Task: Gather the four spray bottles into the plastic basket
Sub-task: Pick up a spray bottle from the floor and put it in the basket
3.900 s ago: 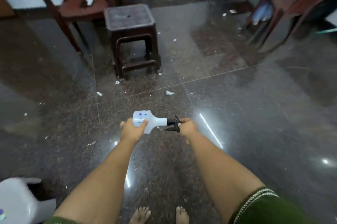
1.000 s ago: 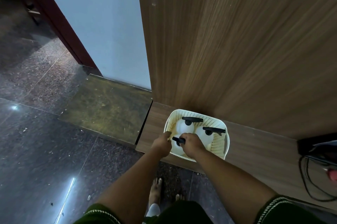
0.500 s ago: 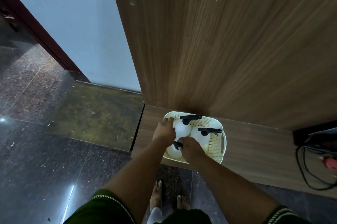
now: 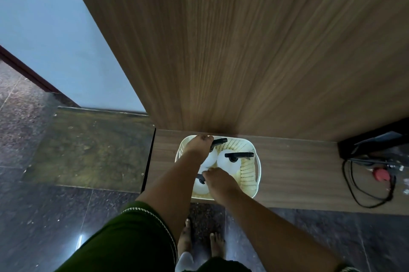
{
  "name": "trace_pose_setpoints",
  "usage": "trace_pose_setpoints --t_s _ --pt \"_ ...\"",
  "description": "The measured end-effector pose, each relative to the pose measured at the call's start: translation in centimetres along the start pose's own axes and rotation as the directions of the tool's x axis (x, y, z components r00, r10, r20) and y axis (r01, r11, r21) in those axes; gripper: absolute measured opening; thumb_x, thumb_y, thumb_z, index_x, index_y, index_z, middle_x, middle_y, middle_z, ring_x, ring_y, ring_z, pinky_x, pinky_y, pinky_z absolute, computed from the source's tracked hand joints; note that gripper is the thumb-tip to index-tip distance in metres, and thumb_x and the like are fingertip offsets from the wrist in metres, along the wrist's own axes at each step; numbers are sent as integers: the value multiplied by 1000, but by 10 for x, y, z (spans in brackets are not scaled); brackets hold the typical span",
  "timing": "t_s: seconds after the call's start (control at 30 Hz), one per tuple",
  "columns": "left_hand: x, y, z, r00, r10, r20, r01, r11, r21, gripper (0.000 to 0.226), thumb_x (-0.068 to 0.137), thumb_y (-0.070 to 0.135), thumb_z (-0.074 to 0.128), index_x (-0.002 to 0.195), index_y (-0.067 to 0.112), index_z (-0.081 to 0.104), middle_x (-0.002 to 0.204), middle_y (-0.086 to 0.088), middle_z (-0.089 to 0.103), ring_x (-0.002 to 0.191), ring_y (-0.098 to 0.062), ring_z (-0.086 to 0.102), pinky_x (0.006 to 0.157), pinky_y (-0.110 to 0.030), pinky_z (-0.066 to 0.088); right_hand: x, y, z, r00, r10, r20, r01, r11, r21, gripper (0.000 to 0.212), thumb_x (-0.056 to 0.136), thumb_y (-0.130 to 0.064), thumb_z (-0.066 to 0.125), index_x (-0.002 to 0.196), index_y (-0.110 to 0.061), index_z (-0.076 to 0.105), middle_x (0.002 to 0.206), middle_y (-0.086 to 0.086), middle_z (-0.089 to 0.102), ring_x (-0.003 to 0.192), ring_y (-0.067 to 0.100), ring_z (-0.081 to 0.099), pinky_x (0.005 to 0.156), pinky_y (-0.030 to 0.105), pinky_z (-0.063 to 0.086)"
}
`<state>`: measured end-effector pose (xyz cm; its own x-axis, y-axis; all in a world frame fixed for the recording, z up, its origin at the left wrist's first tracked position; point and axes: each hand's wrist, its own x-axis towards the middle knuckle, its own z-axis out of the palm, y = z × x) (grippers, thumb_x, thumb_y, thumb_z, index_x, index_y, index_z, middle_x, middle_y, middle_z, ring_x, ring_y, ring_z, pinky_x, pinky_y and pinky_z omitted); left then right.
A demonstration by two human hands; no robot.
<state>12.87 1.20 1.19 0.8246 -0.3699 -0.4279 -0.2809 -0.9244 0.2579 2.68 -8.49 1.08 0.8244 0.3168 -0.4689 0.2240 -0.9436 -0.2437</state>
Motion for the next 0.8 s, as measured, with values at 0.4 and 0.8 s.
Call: trace_pose_setpoints --t_s 0.4,0.8 --pt "-2 -24 6 999 -19 -29 17 996 -88 27 93 7 39 113 16 54 108 -14 63 91 -32 62 74 -39 54 3 -14 2 1000 -10 -8 9 998 -69 27 91 0 46 116 -1 56 112 16 58 108 33 55 83 43 49" --pt "-12 -23 8 996 17 -93 -10 997 76 38 93 16 50 131 13 45 132 -12 53 120 -31 50 91 -40 46 -5 2 0 978 98 -186 -78 991 112 50 92 -43 47 135 -17 43 129 8 51 116 28 49 90 42 43"
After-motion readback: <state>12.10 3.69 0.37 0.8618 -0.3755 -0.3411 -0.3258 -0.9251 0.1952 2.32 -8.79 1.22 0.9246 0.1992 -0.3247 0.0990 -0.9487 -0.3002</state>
